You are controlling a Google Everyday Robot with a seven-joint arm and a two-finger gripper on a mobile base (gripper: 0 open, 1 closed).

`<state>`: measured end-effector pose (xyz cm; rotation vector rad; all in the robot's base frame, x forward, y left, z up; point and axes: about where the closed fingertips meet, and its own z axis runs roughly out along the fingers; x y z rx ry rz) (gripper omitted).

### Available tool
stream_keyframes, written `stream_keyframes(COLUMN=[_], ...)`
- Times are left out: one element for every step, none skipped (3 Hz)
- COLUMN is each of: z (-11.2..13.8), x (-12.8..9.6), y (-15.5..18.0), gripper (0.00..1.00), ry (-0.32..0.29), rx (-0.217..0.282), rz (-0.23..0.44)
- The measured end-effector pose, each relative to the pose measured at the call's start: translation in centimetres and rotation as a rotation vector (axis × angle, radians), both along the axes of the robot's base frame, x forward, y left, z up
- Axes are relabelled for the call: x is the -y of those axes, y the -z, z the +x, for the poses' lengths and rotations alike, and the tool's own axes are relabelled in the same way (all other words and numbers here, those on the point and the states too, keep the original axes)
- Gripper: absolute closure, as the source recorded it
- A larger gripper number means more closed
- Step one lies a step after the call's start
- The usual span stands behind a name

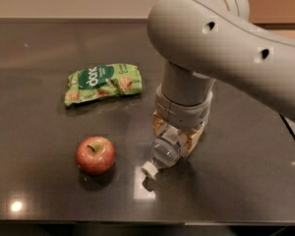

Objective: Place blue plastic bottle upright

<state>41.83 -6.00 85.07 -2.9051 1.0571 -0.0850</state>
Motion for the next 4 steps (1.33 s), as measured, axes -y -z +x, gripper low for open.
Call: stream_keyframes(z=[0.1,-0.1,-0.6,-0.7], x=[0.3,0.0,-0.7,-1.2], y=[-1.0,-3.2,-5.8,-8.2], gripper=[0.87,1.0,1.0,1.0], ry=[0.022,0.06,0.125,0.234], rx=[0.003,-0.013,-0.049,-0.11], rz=[0.008,0.056,0.14,0.265])
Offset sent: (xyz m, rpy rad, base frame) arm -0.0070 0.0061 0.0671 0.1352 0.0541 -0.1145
